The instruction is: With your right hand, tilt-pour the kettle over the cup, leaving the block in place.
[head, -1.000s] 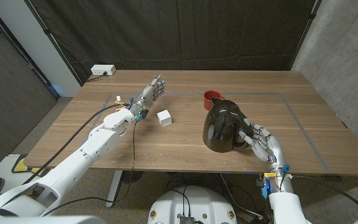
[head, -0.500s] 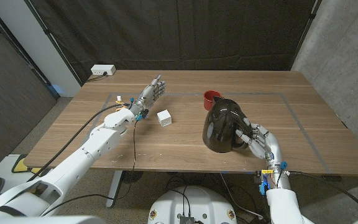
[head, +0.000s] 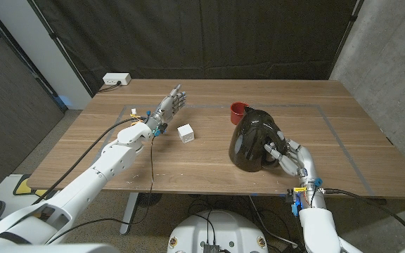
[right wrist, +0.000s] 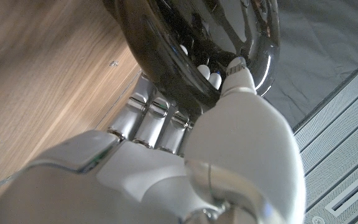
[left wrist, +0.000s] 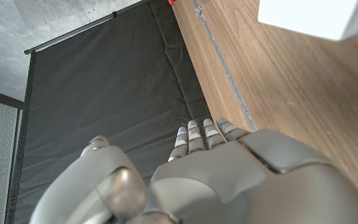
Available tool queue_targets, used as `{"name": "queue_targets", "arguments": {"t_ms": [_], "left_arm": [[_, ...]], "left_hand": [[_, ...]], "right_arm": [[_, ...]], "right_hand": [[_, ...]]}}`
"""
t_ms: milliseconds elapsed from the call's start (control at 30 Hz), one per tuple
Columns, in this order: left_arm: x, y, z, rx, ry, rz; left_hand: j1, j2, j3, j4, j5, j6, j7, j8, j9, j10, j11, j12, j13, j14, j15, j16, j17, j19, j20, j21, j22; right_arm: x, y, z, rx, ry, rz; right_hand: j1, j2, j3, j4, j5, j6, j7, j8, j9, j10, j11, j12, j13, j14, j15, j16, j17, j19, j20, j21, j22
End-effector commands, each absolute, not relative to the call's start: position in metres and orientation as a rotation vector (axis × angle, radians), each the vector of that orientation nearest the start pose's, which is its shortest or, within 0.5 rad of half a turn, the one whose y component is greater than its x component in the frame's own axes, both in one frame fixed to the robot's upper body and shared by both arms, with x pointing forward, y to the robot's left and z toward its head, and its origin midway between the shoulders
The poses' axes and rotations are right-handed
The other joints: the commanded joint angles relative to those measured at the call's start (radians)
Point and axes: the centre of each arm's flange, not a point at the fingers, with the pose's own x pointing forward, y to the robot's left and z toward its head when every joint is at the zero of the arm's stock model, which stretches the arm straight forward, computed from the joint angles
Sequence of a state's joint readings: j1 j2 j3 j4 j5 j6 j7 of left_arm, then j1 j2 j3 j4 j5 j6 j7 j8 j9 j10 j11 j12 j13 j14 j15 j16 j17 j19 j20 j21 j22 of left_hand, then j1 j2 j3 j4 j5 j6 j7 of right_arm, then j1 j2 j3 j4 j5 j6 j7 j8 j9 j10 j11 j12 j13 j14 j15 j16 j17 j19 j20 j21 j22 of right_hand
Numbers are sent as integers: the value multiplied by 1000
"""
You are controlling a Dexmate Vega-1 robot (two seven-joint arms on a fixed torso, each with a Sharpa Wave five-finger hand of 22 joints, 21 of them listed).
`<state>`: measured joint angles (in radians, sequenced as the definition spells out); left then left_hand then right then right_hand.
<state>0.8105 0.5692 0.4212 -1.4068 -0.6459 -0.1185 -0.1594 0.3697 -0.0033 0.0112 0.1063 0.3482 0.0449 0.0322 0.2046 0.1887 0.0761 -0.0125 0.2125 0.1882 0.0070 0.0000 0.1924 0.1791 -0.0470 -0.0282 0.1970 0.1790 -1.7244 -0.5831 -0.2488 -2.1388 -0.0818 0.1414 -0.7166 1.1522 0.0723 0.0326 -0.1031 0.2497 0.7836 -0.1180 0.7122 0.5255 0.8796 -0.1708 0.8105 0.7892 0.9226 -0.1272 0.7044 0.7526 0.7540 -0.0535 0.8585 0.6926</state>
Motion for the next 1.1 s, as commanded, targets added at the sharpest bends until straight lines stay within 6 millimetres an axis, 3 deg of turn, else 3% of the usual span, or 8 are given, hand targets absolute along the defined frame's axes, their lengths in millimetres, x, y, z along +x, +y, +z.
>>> {"name": "queue_targets", "arguments": {"t_ms": [33,133,267,367,467,600,800,1100], "left_arm": [[648,252,-24,53,-486,-405],[648,251,-27,46,-482,-406],[647,250,-28,43,-484,-406],[646,249,-28,41,-487,-404],[645,249,-29,39,-487,-402],[643,249,-30,36,-487,-399],[641,247,-32,34,-486,-398],[638,241,-30,45,-488,-405]], "left_hand": [[7,3,-5,2,1,7,2,3,1,5,-2,-4,4,7,5,-2,5,-7,1,3,3],[8,3,-6,2,1,9,2,3,1,6,-2,-4,4,7,3,-2,5,-8,2,3,3],[8,4,-7,2,1,10,3,3,1,9,-3,-3,4,9,5,-1,5,-9,3,2,3],[9,5,-7,2,0,10,3,3,1,10,-2,-3,4,9,4,-1,5,-8,3,3,3],[9,6,-8,2,0,14,2,4,1,10,-4,-3,4,10,3,-1,5,-8,3,3,3],[10,7,-8,2,0,14,2,4,1,12,-3,-2,4,11,4,-1,5,-8,4,3,3],[11,9,-9,2,0,17,3,4,1,12,-5,-2,4,11,4,-1,5,-9,3,3,3],[12,12,-10,3,0,19,2,4,1,13,-5,-2,4,13,2,0,5,-9,4,4,3]], "right_arm": [[412,-235,-171,-319,-622,-216],[412,-235,-170,-318,-633,-220],[413,-235,-169,-327,-643,-222],[414,-234,-168,-343,-646,-221],[415,-234,-167,-370,-645,-215],[417,-233,-165,-413,-648,-204],[420,-233,-165,-472,-646,-204],[423,-234,-169,-456,-662,-191]], "right_hand": [[-54,26,-18,30,-23,91,-5,3,-42,51,10,-14,-31,28,-95,-12,-18,52,-166,32,9],[-103,36,-32,57,-35,132,-5,-3,-72,81,9,-3,-16,40,-93,-10,-6,45,-165,42,9],[-112,39,-34,58,-40,171,4,4,-84,110,1,16,12,59,-95,16,25,41,-163,52,9],[-117,39,-36,54,-44,214,-1,35,-60,139,-1,43,58,65,-93,58,78,34,-162,64,12],[-127,45,-37,58,-46,224,-3,45,-48,154,-11,63,94,57,-91,82,116,26,-161,73,14],[-146,109,-7,86,-42,194,-8,51,-16,101,-20,58,156,5,-94,73,164,-35,-161,81,23],[-179,124,16,126,-37,171,-16,53,4,83,-24,47,180,-14,-93,62,186,-66,-162,94,31],[-257,137,80,228,-25,159,-29,74,59,76,-28,47,234,-24,-90,51,217,-93,-163,122,42]]}}
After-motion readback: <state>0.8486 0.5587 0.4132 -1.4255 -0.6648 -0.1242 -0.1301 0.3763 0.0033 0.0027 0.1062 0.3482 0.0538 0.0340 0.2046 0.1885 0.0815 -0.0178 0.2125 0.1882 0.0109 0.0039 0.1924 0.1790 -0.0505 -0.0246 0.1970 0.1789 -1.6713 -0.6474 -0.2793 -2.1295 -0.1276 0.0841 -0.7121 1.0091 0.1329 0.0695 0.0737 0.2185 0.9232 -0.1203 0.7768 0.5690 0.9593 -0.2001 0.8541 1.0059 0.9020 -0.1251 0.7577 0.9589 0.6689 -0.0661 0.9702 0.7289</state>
